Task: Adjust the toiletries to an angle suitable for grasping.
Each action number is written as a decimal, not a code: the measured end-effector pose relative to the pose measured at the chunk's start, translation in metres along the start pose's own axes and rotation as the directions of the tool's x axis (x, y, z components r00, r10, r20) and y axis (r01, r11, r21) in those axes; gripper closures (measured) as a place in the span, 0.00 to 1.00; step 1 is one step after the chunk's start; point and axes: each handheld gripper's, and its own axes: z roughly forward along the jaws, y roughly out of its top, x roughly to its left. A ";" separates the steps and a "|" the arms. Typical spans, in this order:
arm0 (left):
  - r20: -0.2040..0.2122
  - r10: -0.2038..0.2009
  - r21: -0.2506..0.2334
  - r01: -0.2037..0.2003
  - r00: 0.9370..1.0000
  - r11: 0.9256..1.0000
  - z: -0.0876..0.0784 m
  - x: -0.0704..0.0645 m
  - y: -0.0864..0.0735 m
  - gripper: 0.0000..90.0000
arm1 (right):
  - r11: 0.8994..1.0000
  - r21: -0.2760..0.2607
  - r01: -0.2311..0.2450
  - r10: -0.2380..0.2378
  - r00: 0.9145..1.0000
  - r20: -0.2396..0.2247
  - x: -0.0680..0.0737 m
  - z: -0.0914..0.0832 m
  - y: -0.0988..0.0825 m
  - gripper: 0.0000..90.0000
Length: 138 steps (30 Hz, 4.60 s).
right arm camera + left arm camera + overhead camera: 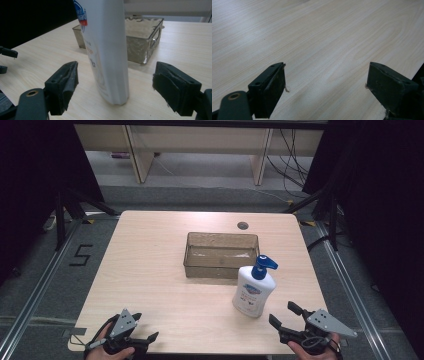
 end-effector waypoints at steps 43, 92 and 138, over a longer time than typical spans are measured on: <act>0.020 -0.017 0.001 0.017 1.000 1.000 0.001 -0.001 0.000 0.16 | 0.993 -0.066 0.098 -0.098 0.995 -0.007 0.008 -0.003 0.041 0.23; 0.019 0.002 0.008 -0.002 1.000 1.000 0.000 0.002 0.000 0.16 | 0.978 -0.101 0.183 -0.191 0.978 -0.083 0.015 0.040 0.112 0.29; 0.028 -0.009 0.009 0.009 1.000 1.000 0.002 0.002 0.002 0.16 | 0.978 -0.159 0.137 -0.161 0.976 -0.144 0.012 0.063 0.113 0.66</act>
